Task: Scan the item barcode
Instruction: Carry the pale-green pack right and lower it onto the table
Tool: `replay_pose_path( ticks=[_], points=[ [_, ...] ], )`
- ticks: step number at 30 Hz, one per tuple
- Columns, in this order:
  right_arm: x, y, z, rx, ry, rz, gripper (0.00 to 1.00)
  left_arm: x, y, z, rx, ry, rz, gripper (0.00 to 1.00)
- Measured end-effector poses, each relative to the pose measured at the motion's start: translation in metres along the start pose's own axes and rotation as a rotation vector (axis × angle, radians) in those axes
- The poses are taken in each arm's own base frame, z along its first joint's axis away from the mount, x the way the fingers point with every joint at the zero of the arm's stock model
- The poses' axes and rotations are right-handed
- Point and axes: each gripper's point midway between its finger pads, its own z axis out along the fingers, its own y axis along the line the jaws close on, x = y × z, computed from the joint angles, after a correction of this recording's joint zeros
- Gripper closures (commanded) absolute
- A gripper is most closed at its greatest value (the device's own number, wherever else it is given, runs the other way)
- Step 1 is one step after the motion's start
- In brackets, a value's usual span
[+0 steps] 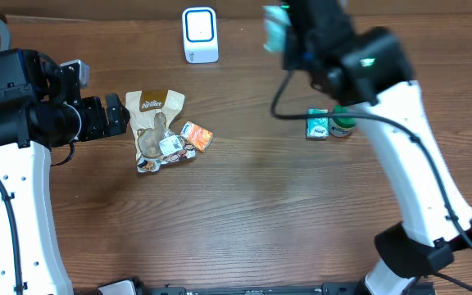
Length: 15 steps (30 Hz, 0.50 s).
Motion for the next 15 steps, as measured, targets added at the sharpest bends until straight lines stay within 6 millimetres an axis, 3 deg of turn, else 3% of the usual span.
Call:
replay_pose_path(
  ticks=[3, 6, 15],
  points=[
    [0.023, -0.030, 0.018, 0.103, 0.124, 0.194, 0.96, 0.000, 0.000, 0.000, 0.000, 0.000, 0.000, 0.00],
    [0.042, -0.042, 0.041, 0.180, 0.193, 0.341, 0.96, 0.000, 0.000, 0.000, 0.000, 0.000, 0.000, 0.00],
    [0.082, -0.035, 0.105, 0.242, 0.234, 0.550, 0.96, 0.000, 0.000, 0.000, 0.001, 0.001, 0.000, 0.00]
  ],
)
